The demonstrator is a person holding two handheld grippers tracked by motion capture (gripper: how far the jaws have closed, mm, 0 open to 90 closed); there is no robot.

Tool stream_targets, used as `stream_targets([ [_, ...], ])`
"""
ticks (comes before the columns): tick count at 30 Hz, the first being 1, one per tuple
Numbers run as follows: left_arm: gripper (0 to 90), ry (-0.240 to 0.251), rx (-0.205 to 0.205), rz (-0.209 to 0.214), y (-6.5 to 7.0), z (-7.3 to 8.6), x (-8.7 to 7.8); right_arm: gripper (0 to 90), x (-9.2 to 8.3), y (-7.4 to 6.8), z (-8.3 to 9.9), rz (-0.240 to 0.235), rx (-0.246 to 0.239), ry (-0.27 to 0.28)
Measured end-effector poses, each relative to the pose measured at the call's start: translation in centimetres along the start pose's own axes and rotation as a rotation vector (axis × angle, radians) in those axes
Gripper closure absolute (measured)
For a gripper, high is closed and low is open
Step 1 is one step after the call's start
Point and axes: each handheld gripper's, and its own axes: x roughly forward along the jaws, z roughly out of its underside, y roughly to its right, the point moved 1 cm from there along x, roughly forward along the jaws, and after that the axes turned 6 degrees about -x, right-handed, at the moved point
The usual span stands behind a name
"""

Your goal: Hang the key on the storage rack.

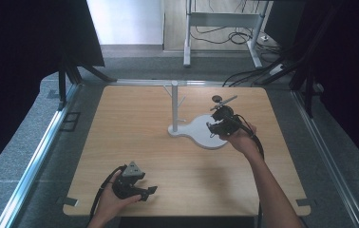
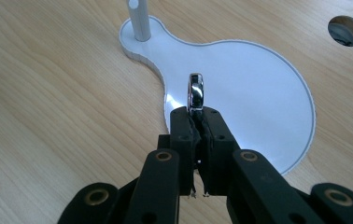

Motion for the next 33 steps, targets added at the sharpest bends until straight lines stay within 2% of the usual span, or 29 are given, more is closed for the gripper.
stream_targets([
  [20, 27.5, 0.003, -0.009, -0.004, -0.4, 0.1, -0.2, 84.7, 0.7, 1.3, -1.5, 0.007, 0.031, 0.022],
  [33, 27.6, 0.013, -0.014, -0.002, -0.5, 0.0, -0.5, 84.8, 2.2, 1.6, -1.8, 0.024, 0.043, -0.018],
])
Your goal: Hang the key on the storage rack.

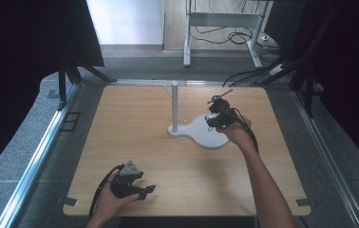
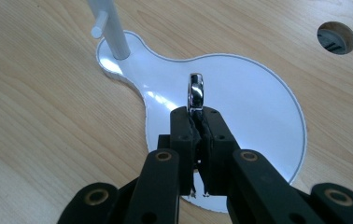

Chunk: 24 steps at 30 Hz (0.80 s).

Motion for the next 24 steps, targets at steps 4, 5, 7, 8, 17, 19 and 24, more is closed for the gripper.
stream_targets([
  [4, 27.6, 0.006, 0.001, 0.003, -0.1, 0.0, -0.2, 84.7, 0.4, -0.2, -0.3, 0.002, -0.001, -0.004],
  [5, 27.6, 0.007, 0.001, 0.003, -0.1, 0.0, -0.2, 84.7, 0.5, -0.3, -0.5, 0.005, -0.005, -0.008],
  [7, 27.6, 0.007, 0.000, 0.004, -0.1, -0.1, -0.3, 84.7, 0.6, -0.4, -0.7, 0.012, -0.011, -0.011],
  [8, 27.6, 0.007, 0.000, 0.004, -0.1, -0.1, -0.3, 84.7, 0.6, -0.5, -0.9, 0.010, -0.009, -0.008],
  [17, 27.6, 0.007, -0.001, 0.011, 0.0, -0.1, -0.3, 84.6, 0.9, -0.5, -2.4, 0.023, -0.022, -0.017],
  [19, 27.6, 0.008, -0.001, 0.014, 0.0, -0.1, -0.4, 84.6, 0.9, -0.5, -2.9, 0.025, -0.022, -0.015],
  [24, 27.6, 0.010, -0.003, 0.020, 0.1, -0.1, -0.4, 84.6, 0.7, -0.6, -4.0, 0.031, -0.029, -0.008],
])
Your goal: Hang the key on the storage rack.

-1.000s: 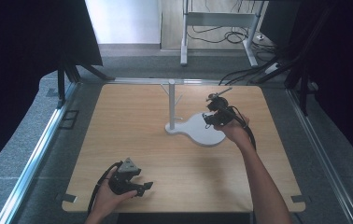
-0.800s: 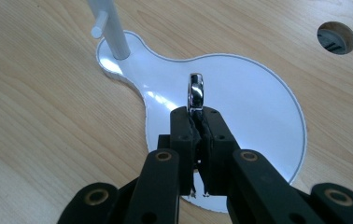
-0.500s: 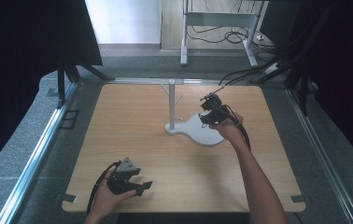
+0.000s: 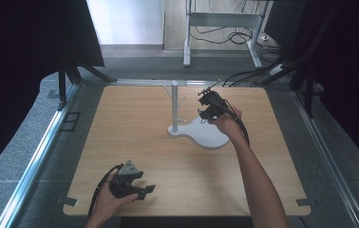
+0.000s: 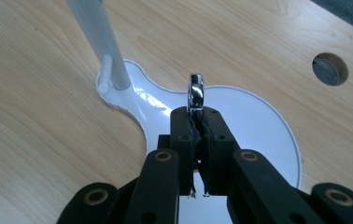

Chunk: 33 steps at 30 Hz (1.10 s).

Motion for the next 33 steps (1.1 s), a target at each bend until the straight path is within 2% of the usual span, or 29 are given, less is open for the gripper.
stream_targets([
  [13, 27.7, 0.002, 0.007, 0.008, 0.2, -0.1, -0.1, 84.6, 0.3, 0.2, -1.9, 0.013, 0.000, 0.010],
  [28, 27.7, -0.002, 0.013, 0.016, 0.2, -0.1, -0.1, 84.6, 1.7, 0.3, -3.6, 0.016, 0.001, 0.008],
  [33, 27.7, -0.004, 0.018, 0.018, 0.4, -0.1, 0.0, 84.6, 2.3, 0.1, -4.2, 0.039, -0.010, -0.017],
])
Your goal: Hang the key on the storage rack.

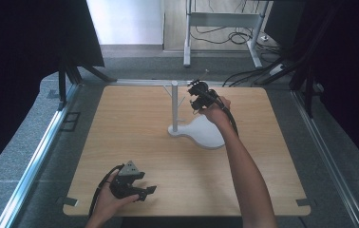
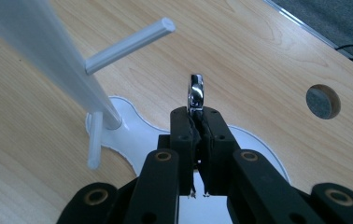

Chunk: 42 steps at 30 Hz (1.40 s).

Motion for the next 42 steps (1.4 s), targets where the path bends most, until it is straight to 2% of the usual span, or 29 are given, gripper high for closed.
stream_targets([
  [14, 27.7, 0.004, -0.005, 0.007, -0.1, 0.0, -0.1, 84.6, 0.5, -0.2, -1.6, -0.002, -0.003, 0.004],
  [26, 27.7, 0.007, -0.010, 0.010, 0.0, 0.0, -0.2, 84.6, 0.1, -0.1, -2.6, 0.012, -0.002, 0.018],
  [42, 27.7, 0.002, -0.005, 0.008, 0.0, 0.0, 0.0, 84.5, -0.3, -1.6, -2.6, 0.022, -0.039, 0.023],
])
